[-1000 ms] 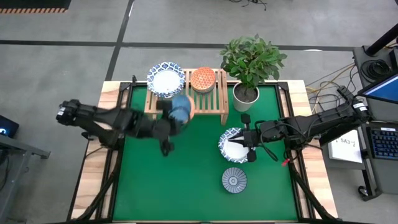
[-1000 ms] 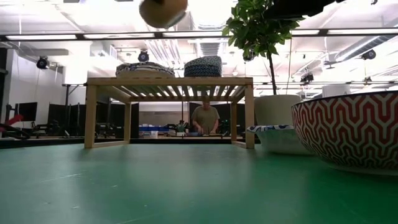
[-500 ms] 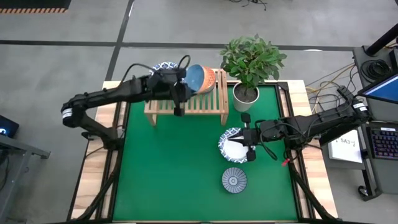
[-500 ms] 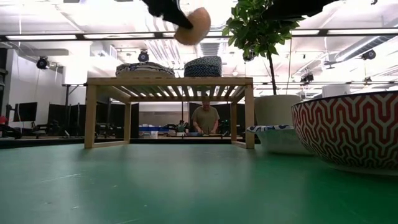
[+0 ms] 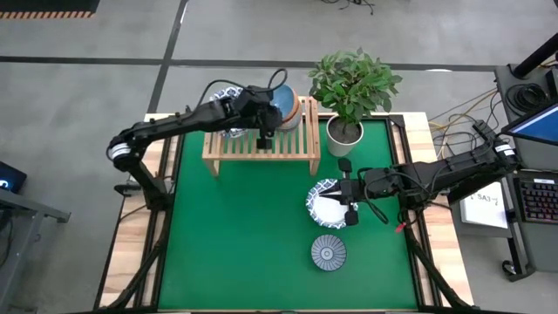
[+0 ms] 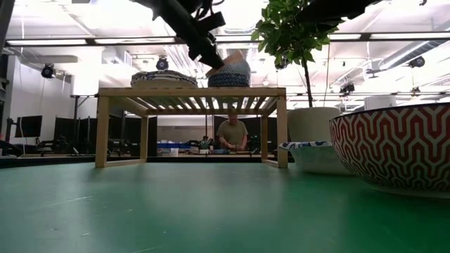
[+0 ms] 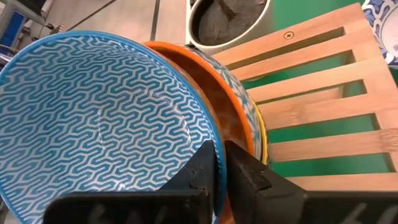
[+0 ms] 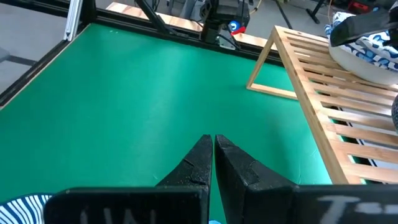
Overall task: Place and stack bowls onto a shelf
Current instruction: Stack the light blue bowl on top of the orange bowl on the shelf
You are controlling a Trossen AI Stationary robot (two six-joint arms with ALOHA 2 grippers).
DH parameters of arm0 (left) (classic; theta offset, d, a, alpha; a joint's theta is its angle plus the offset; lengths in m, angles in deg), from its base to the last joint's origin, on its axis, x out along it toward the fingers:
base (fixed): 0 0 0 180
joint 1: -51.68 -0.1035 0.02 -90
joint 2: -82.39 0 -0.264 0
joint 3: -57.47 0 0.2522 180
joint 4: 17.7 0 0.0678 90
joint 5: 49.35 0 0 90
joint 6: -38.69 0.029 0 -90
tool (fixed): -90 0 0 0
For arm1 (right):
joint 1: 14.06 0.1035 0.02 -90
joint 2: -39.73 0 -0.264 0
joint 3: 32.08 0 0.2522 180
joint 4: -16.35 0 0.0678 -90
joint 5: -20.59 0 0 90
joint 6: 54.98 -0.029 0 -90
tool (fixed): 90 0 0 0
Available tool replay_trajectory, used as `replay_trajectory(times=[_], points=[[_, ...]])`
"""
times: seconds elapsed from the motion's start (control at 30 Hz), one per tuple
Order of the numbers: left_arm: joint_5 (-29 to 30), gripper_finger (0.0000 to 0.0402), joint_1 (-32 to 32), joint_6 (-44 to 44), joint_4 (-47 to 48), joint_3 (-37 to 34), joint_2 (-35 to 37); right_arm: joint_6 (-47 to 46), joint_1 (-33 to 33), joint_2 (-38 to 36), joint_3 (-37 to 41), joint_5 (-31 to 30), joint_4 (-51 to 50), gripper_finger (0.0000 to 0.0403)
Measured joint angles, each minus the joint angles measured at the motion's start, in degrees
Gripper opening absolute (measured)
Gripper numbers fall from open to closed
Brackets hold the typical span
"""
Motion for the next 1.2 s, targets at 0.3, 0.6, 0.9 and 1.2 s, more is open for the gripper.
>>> replay_trajectory(times=[0.3,0.6,0.9,1.2], points=[[-0.1,0.0054,0.0,-1.7,0.0,0.1,-0.4,0.0,0.0,0.0,0.0,0.0,0.0,0.0009],[-0.1,0.0101,0.0,-1.7,0.1,0.1,-0.1,-1.0,0.0,0.1,0.0,0.0,0.2,0.0009],[-1.3,0.0130,0.1,-3.1,5.5,5.1,-0.1,-2.1,0.0,0.1,0.0,-2.5,1.3,0.0009],[-1.4,0.0131,0.1,-3.1,9.5,7.9,0.0,-2.9,0.0,0.1,0.0,-3.1,1.3,0.0009]])
